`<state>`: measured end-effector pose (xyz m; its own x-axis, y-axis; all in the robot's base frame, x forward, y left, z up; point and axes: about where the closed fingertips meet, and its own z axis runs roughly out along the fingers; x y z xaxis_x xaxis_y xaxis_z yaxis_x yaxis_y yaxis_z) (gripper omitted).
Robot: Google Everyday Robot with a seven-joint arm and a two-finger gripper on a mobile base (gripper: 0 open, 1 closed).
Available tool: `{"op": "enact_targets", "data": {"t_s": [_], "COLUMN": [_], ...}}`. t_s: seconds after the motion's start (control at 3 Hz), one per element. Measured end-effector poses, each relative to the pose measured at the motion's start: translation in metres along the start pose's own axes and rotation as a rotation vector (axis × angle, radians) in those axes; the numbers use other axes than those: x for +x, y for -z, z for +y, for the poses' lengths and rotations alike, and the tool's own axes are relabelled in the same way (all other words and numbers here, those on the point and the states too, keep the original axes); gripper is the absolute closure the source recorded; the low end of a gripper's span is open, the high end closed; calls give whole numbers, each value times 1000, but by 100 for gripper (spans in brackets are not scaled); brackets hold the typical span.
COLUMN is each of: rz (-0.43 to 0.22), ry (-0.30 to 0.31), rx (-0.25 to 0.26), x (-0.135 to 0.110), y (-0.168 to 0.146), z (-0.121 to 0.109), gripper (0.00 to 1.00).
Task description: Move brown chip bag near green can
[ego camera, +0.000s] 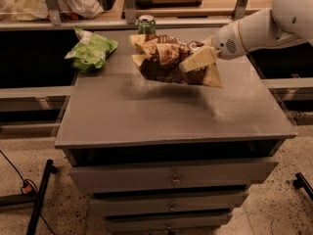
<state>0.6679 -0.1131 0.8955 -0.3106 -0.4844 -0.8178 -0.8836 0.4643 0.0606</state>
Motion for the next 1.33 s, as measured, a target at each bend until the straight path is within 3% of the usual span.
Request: {"op": "enact_targets", "data": {"t_s": [0.67,1.33], "rz": [-2,-8], "ry": [34,72], "rx": [44,45], "x": [-11,-15], "y": [-23,-33], "z": [-19,-26], "gripper": [100,100]}}
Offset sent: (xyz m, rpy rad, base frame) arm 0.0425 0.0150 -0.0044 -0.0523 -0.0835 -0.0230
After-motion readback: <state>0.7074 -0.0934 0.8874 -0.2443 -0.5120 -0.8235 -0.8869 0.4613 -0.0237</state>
